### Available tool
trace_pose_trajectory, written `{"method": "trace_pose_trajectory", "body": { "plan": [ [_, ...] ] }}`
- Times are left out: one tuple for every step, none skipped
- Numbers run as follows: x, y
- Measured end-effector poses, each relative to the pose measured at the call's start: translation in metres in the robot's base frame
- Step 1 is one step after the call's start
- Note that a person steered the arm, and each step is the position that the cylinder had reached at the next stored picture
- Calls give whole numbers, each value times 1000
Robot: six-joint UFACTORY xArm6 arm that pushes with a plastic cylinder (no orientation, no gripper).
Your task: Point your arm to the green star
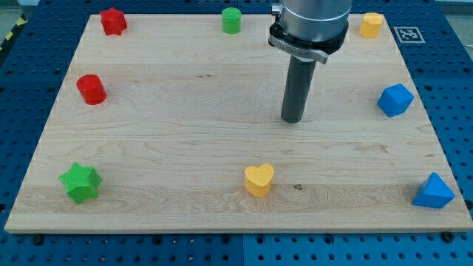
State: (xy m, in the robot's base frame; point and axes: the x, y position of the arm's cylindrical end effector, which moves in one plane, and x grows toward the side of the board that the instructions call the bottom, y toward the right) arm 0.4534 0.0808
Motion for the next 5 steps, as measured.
{"method": "trace_pose_trajectory", "body": {
  "plan": [
    [0,0],
    [0,0],
    [0,0],
    [0,3],
    [2,-28]
  ]
}}
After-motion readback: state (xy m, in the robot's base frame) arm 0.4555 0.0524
